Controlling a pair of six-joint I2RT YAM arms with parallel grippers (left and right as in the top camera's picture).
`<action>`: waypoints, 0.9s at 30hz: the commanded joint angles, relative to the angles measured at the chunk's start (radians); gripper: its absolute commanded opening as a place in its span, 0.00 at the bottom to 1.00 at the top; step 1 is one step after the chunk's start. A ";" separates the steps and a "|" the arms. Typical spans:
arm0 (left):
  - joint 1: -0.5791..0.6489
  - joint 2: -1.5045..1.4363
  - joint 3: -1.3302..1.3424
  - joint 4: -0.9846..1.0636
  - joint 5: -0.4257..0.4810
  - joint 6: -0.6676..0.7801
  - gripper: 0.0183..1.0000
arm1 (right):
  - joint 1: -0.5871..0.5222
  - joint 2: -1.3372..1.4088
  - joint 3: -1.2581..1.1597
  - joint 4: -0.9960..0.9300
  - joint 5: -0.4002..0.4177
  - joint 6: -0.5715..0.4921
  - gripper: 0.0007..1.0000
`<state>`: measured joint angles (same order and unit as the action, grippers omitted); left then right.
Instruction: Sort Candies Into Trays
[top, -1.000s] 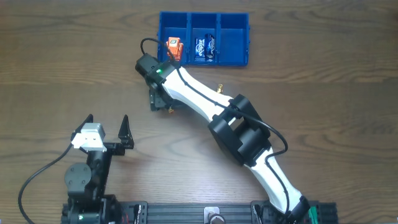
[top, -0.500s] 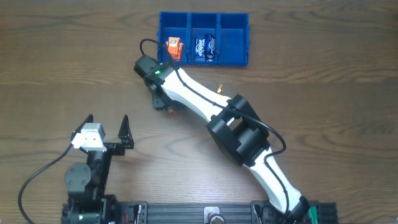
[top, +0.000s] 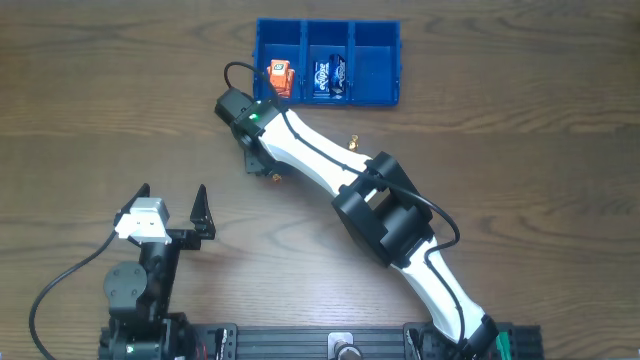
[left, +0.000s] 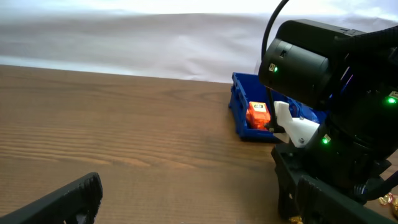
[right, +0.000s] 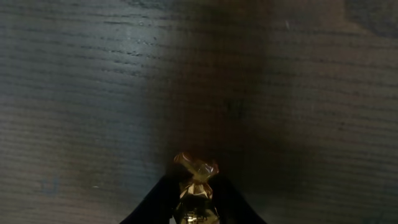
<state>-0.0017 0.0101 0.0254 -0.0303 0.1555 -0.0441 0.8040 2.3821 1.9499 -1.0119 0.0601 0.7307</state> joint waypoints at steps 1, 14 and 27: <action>0.003 -0.006 -0.021 -0.032 0.021 0.015 1.00 | 0.006 0.023 -0.004 0.000 0.016 0.005 0.18; 0.003 -0.006 -0.021 -0.032 0.021 0.014 1.00 | -0.055 -0.034 0.147 -0.142 0.041 -0.115 0.04; 0.003 -0.006 -0.021 -0.032 0.021 0.014 1.00 | -0.344 -0.211 0.518 -0.300 0.232 -0.269 0.04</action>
<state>-0.0017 0.0101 0.0254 -0.0303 0.1555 -0.0441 0.5522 2.1818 2.4298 -1.3083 0.2462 0.5060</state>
